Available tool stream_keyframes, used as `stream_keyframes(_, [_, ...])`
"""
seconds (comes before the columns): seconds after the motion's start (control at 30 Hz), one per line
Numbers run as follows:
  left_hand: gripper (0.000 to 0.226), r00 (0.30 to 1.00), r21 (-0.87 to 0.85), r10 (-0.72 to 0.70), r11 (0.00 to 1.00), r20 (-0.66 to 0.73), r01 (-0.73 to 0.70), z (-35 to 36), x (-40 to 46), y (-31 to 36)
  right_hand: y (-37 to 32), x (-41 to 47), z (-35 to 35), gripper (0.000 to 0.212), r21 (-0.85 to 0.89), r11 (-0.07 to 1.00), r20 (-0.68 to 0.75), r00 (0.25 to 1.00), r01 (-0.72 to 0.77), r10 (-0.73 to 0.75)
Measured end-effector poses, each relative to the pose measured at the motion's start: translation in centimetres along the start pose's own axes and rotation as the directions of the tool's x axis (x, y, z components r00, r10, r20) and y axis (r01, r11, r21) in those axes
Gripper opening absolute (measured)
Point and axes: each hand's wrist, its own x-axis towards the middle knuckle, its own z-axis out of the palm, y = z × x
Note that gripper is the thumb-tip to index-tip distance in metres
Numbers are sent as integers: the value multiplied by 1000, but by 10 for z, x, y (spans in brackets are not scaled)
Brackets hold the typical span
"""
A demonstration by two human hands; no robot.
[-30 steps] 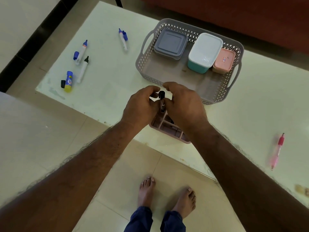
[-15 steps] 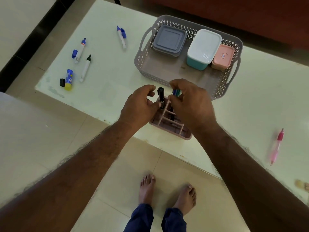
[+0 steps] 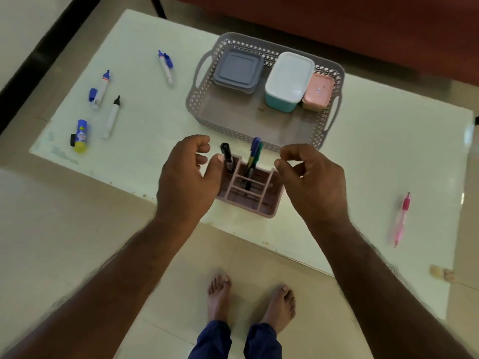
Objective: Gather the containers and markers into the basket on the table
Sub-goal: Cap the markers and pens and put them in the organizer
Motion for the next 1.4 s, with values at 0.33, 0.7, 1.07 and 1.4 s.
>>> stream_keyframes(0.33, [32, 874, -126, 434, 901, 217, -416, 65, -68, 71, 103, -41, -57, 20, -48, 923, -230, 903, -382, 362])
stream_keyframes(0.7, [56, 588, 66, 330, 832, 739, -551, 176, -97, 109, 214, -36, -81, 41, -212, 707, -284, 735, -675, 616])
stream_keyframes(1.07, [63, 588, 183, 263, 787, 765, -590, 202, -120, 71, 213, -33, -75, 25, -163, 754, -292, 761, -636, 579])
stream_keyframes(1.4, [50, 815, 102, 392, 875, 427, -474, 126, -74, 70, 106, -22, -72, 16, 326, 923, -262, 919, -203, 295])
